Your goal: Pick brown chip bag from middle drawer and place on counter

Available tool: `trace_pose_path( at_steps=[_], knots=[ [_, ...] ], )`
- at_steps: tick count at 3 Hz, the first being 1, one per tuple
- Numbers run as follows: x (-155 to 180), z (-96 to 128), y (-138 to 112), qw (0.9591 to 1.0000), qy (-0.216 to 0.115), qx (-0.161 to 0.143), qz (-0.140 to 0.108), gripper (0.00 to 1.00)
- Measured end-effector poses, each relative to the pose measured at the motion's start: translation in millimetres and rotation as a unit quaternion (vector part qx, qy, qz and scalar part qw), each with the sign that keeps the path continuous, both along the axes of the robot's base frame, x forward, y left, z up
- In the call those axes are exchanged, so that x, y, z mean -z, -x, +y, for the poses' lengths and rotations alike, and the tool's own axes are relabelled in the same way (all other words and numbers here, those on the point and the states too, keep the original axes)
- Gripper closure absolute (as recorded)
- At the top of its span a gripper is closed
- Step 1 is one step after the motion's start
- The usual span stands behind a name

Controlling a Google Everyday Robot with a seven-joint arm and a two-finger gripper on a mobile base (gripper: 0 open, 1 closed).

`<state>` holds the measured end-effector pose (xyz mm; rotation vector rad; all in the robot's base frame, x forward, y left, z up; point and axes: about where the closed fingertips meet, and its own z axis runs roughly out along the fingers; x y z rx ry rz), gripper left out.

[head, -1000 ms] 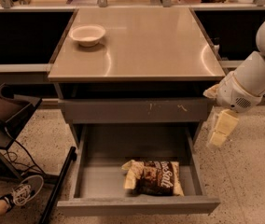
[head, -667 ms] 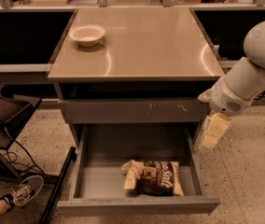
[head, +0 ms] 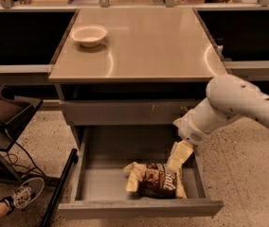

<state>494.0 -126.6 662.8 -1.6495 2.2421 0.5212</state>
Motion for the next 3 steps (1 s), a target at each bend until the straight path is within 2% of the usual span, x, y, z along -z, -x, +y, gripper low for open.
trace_pose_path(
  at_steps=[1,2,3],
  knots=[
    [45.6,31.6,-22.7,0.9994,-0.015,0.022,-0.021,0.0],
    [42.5,34.1,-41.4,0.9976,-0.024,0.039,-0.053,0.0],
    [42.7,34.2,-41.5,0.9976,-0.024,0.039,-0.052,0.0]
  ],
)
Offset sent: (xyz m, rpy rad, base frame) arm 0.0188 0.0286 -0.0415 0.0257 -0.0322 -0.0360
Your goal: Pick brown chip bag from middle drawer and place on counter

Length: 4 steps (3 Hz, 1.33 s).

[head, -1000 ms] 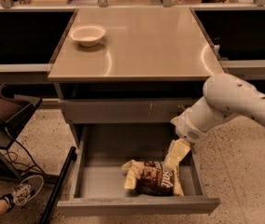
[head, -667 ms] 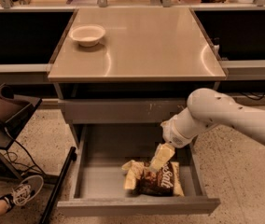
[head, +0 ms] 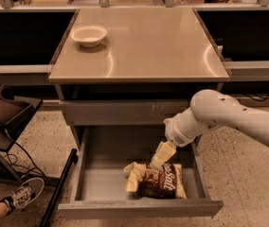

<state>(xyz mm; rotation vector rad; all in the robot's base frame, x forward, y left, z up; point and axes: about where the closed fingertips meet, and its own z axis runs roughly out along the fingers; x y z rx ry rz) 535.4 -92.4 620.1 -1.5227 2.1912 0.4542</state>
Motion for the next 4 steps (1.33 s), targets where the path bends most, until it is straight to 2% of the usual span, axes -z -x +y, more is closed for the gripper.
trace_pose_path(
  at_steps=[1,2,3,4],
  knots=[
    [34.1,9.8,-2.9,0.9994,-0.028,0.007,0.016,0.0],
    [87.8,29.8,-10.8,0.9945,-0.098,0.025,0.028,0.0],
    [130.8,43.0,-11.2,0.9872,-0.151,0.044,0.028,0.0],
    [139.0,46.3,-6.7,0.987,-0.151,0.041,0.037,0.0]
  ],
)
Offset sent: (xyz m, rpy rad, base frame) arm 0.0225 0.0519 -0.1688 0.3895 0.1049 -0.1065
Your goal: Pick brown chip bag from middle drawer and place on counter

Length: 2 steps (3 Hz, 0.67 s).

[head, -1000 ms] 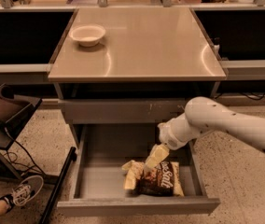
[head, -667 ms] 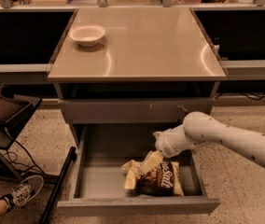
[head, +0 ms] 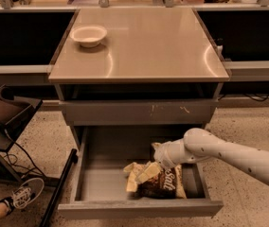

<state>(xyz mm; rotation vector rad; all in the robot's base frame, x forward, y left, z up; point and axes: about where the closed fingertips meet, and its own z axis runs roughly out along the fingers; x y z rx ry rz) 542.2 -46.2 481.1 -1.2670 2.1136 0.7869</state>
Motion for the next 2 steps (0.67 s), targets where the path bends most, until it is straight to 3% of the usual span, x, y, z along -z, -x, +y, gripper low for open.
trace_pose_path(
  at_steps=[1,2],
  knots=[
    [17.8,5.6,-0.7,0.9998,-0.007,-0.005,0.016,0.0],
    [57.8,11.5,0.5,0.9984,-0.032,-0.003,0.046,0.0]
  ],
)
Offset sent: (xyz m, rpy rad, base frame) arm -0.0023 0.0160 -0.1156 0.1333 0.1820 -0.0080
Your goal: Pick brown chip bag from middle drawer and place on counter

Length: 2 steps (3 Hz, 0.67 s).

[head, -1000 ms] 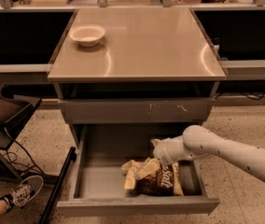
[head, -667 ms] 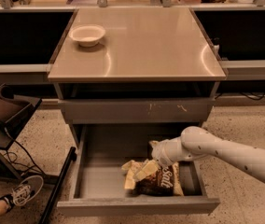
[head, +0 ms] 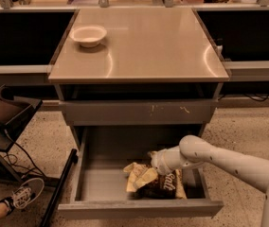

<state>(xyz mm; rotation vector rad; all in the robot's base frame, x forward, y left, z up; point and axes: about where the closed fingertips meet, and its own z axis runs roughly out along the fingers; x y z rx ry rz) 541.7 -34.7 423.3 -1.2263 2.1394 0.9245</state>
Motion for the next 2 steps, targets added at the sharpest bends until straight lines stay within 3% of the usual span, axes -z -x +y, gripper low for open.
trace_pose_path(
  at_steps=[1,2],
  knots=[
    [49.0,-2.9,11.3,0.9992,-0.025,0.028,0.017,0.0],
    [57.7,0.2,16.7,0.9989,-0.028,0.028,0.025,0.0]
  ],
)
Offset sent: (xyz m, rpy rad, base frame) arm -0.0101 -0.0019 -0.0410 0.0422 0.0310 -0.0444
